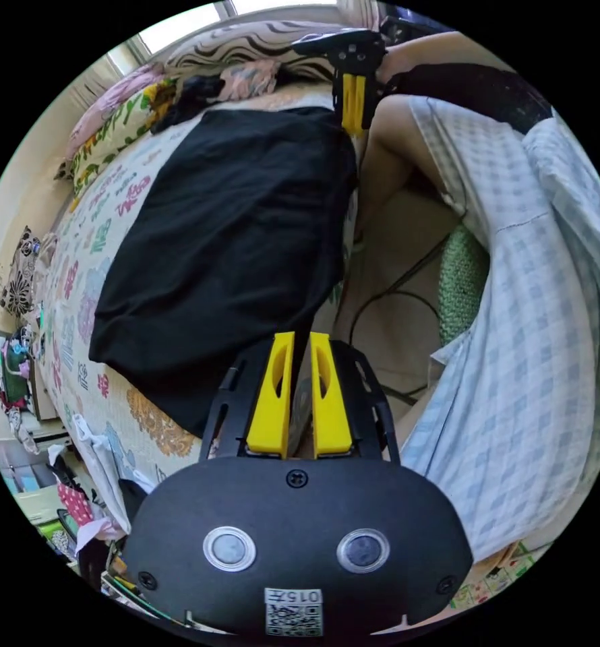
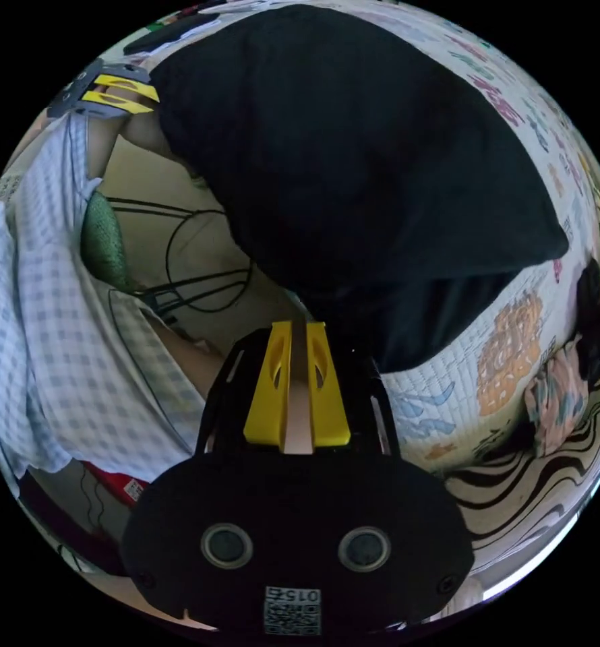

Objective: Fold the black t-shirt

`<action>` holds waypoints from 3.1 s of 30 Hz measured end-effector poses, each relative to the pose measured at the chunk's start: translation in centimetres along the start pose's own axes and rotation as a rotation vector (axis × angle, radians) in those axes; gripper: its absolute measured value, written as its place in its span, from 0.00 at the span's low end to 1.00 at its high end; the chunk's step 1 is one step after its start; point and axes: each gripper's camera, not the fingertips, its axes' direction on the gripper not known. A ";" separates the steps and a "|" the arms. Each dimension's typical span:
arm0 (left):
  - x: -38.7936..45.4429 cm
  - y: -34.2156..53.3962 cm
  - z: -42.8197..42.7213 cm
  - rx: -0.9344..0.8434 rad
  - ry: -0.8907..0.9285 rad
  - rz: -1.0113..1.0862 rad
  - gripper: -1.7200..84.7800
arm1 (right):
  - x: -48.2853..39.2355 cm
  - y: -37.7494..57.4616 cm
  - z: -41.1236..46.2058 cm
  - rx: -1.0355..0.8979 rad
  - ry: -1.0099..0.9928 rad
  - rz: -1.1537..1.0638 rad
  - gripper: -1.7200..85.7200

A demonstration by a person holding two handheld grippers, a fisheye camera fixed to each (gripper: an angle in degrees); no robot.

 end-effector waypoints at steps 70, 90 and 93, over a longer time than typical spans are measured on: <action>-17.1 11.8 -13.1 0.173 0.202 -0.861 0.02 | 12.4 -12.3 12.7 0.266 -0.287 0.437 0.01; -13.1 22.5 -13.2 0.106 0.218 -1.413 0.15 | 3.5 -50.9 0.0 0.389 -0.184 0.045 0.12; -13.2 22.7 -13.0 0.117 0.275 -1.386 0.12 | 3.5 -58.3 0.4 0.306 -0.220 0.099 0.13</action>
